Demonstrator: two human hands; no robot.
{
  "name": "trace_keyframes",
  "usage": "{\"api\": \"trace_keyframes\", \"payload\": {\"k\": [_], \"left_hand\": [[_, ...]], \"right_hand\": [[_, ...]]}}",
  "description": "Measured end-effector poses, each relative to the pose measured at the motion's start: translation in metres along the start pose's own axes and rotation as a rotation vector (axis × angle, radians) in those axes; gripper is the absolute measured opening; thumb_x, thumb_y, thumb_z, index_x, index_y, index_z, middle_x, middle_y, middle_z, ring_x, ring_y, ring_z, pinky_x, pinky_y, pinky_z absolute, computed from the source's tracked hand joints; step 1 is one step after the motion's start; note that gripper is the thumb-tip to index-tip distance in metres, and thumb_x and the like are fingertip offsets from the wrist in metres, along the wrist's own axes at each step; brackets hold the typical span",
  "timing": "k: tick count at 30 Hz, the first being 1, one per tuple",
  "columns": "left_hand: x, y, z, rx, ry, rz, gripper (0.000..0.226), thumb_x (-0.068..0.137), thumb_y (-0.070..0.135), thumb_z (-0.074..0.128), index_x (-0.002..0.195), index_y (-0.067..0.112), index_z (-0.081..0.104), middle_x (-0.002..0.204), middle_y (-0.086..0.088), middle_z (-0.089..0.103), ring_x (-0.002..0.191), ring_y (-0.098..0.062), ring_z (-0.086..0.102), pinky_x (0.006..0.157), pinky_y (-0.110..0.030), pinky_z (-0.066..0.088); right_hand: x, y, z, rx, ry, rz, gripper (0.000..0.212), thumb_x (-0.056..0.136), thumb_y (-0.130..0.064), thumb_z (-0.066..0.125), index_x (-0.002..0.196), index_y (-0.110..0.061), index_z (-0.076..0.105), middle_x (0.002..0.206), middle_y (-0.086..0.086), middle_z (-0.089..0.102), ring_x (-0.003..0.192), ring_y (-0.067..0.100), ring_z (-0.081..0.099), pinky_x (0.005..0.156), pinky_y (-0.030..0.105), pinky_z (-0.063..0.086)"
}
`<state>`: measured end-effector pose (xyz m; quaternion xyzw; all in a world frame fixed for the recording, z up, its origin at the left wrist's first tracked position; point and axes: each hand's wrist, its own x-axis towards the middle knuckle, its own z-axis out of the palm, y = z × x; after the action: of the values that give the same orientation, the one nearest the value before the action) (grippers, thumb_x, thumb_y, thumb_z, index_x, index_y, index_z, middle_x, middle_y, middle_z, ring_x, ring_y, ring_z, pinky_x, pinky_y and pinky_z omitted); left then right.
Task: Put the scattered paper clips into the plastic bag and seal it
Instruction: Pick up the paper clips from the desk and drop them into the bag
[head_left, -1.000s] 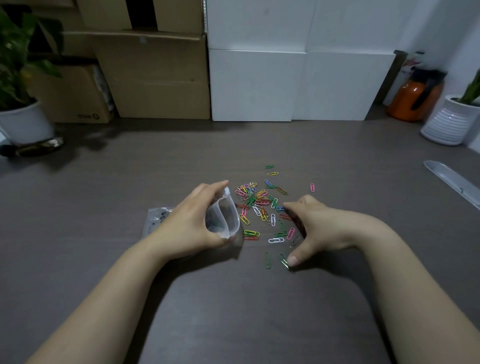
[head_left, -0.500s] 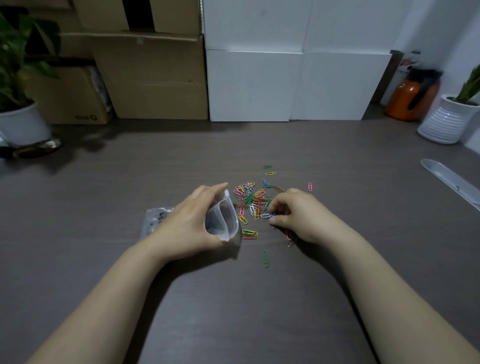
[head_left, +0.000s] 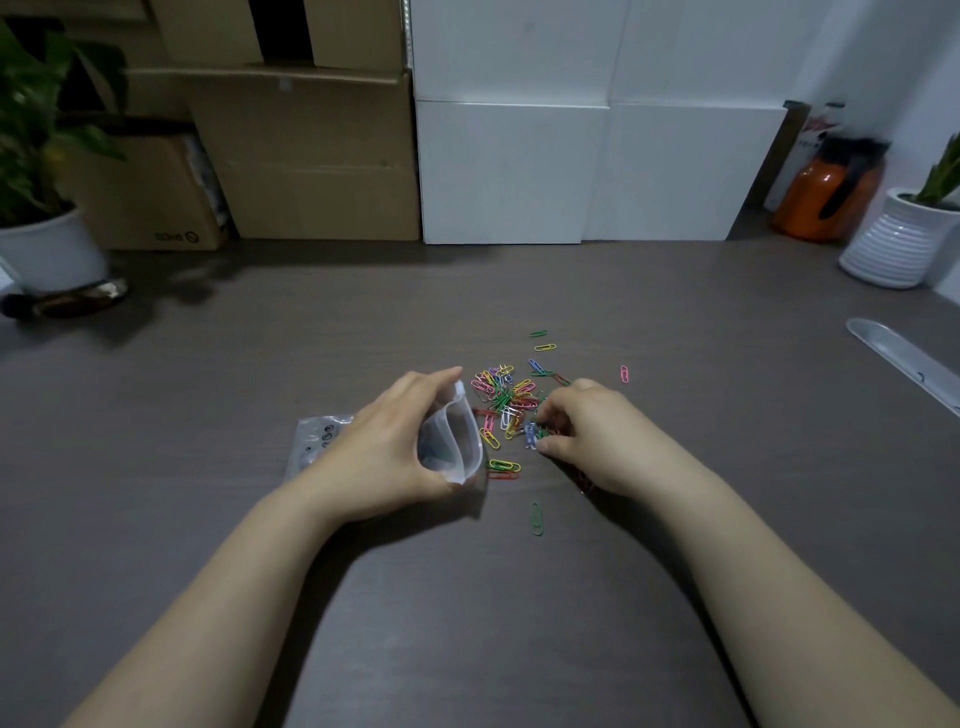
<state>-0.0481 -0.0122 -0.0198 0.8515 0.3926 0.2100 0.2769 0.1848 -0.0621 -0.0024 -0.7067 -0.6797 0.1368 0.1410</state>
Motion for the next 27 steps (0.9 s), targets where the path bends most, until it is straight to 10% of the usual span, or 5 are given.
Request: {"api": "trace_keyframes", "payload": {"k": [19, 27], "left_hand": [[0.0, 0.0, -0.001, 0.044, -0.001, 0.015, 0.096, 0.065, 0.03, 0.078, 0.147, 0.035, 0.028, 0.133, 0.019, 0.043, 0.128, -0.004, 0.043, 0.105, -0.03, 0.038], [0.0, 0.001, 0.0, 0.04, -0.015, 0.015, 0.098, 0.059, 0.04, 0.068, 0.148, 0.034, 0.028, 0.131, 0.019, 0.042, 0.127, -0.004, 0.043, 0.106, -0.032, 0.038]], "right_hand": [[-0.002, 0.004, -0.005, 0.128, 0.002, 0.097, 0.013, 0.075, -0.011, 0.07, 0.085, -0.018, 0.065, 0.078, -0.006, 0.054, 0.064, 0.015, 0.06, 0.046, 0.011, 0.04], [-0.001, -0.009, -0.005, -0.071, -0.051, 0.085, 0.009, 0.084, -0.015, 0.059, 0.092, -0.013, 0.064, 0.1, 0.008, 0.061, 0.096, 0.028, 0.058, 0.077, 0.032, 0.045]]}}
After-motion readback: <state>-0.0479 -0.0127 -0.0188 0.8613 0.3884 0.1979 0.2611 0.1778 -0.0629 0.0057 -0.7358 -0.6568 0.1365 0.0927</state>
